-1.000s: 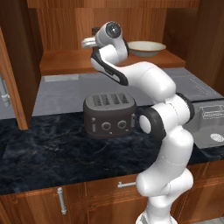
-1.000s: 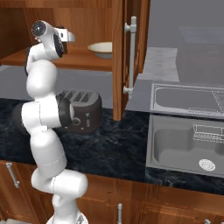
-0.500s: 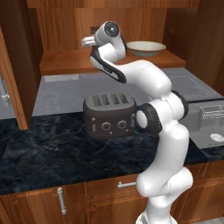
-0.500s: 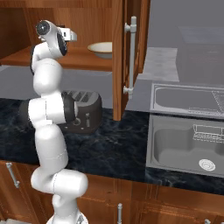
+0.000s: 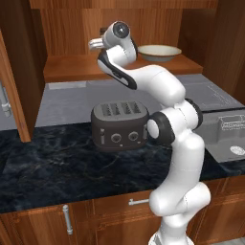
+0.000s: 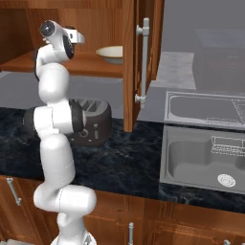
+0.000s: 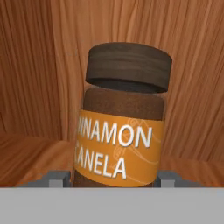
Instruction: Take the cinnamon bottle from the cabinet and place it on the dining table, next to the plate with the cupcake. Then take the chocolate from the dining counter and place it on the cupcake plate.
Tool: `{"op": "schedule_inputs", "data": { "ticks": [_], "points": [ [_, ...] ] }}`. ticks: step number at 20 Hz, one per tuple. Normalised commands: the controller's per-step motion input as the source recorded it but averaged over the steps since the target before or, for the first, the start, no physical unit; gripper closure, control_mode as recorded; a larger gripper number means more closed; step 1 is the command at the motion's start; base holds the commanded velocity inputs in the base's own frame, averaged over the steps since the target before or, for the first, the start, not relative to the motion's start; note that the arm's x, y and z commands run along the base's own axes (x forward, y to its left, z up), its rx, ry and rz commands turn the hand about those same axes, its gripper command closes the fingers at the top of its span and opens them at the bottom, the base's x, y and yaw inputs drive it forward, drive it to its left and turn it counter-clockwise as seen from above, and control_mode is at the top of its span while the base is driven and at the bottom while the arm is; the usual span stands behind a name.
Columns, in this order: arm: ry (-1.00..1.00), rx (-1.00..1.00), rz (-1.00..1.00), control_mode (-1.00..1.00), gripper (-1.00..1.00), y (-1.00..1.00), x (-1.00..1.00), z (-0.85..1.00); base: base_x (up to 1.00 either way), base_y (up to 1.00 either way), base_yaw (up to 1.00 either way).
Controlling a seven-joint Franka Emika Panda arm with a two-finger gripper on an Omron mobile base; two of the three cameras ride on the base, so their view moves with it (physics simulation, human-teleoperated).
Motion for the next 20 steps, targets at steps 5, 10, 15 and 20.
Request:
{"op": "schedule_inputs", "data": {
  "ticks": [5, 10, 15, 20],
  "points": [
    [-0.02, 0.0, 0.03, -1.0, 1.0, 0.01, -0.77, -0.06, 0.0, 0.0, 0.0],
    [-0.08, 0.0, 0.14, -1.0, 1.0, 0.0, -1.0, -0.09, 0.0, 0.0, 0.0],
    [-0.08, 0.02, 0.2, -1.0, 1.0, -0.14, -1.0, 0.0, 0.0, 0.0, 0.0],
    [-0.02, 0.07, 0.28, -1.0, 1.0, -0.35, -1.0, 0.0, 0.0, 0.0, 0.0]
  ]
}}
